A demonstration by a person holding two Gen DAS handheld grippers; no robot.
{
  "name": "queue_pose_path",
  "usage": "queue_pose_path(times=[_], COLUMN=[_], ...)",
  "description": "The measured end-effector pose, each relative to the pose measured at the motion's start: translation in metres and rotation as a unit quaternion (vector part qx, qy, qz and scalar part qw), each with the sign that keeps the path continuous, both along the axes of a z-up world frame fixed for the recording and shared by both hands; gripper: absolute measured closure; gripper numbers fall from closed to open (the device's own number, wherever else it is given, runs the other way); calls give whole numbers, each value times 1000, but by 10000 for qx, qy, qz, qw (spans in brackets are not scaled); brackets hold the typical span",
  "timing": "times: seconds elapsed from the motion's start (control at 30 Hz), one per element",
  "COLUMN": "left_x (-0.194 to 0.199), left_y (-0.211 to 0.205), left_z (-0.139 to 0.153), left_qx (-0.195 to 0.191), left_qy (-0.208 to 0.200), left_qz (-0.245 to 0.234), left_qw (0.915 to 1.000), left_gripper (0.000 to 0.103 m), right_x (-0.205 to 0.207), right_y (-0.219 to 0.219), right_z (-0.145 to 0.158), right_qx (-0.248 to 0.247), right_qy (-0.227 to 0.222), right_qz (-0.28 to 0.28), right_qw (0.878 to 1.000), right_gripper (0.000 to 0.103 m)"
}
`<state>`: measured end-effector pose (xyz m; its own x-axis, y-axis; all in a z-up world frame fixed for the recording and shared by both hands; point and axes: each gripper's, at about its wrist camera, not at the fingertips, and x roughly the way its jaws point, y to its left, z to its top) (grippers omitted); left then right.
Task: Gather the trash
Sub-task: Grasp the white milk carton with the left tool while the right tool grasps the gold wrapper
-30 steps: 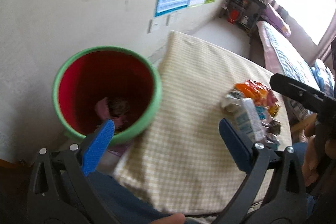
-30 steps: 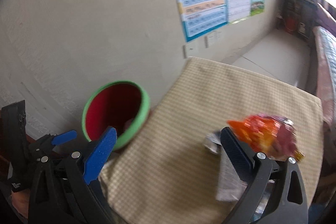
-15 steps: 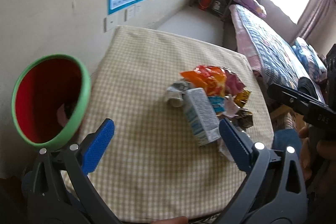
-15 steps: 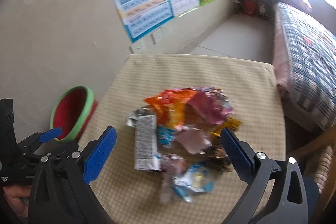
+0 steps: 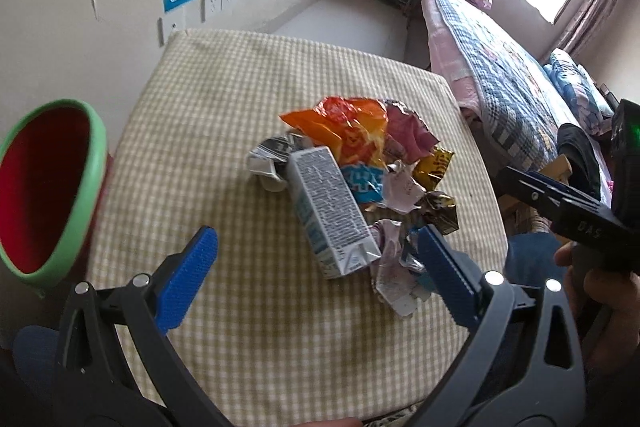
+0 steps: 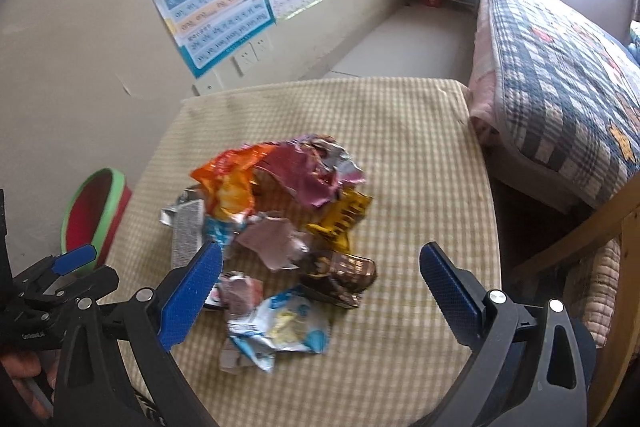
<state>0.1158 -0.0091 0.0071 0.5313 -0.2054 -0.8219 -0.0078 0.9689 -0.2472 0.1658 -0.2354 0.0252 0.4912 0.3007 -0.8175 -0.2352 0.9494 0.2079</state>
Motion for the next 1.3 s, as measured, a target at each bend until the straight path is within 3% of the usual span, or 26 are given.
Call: queue_pose_path(times=[0.4, 0.67, 0.97, 1.0, 1.03, 1.13, 1.3], left_x=[29, 42, 42, 41, 41, 41, 38], left_y=[-18, -11, -15, -15, -16, -16, -12], left_z=[-37, -61, -71, -70, -69, -68, -64], left_qx=[-44, -149, -482, -539, -582, -586, -604], left_qy=[451, 801, 890, 883, 886, 910, 875], left_qz=[65, 196, 120, 95, 81, 69, 77], left_qw=[9989, 9965, 9948, 9946, 9943, 9941, 9943], left_gripper=[6, 20, 48, 54, 56, 57, 60], right_x=[32, 56, 78, 79, 80, 80, 76], right_y=[-9, -7, -1, -1, 0, 3, 4], right_z=[-36, -68, -86, -87, -88, -91, -81], right_qx=[-49, 123, 414, 446, 476, 524, 448], right_qy=[395, 901, 1267, 1308, 1343, 1402, 1226], right_qz=[-109, -141, -96, -86, -74, -38, -20], right_qw=[9991, 9958, 9910, 9904, 9898, 9887, 9914], right_gripper=[10, 20, 47, 56, 68, 81, 85])
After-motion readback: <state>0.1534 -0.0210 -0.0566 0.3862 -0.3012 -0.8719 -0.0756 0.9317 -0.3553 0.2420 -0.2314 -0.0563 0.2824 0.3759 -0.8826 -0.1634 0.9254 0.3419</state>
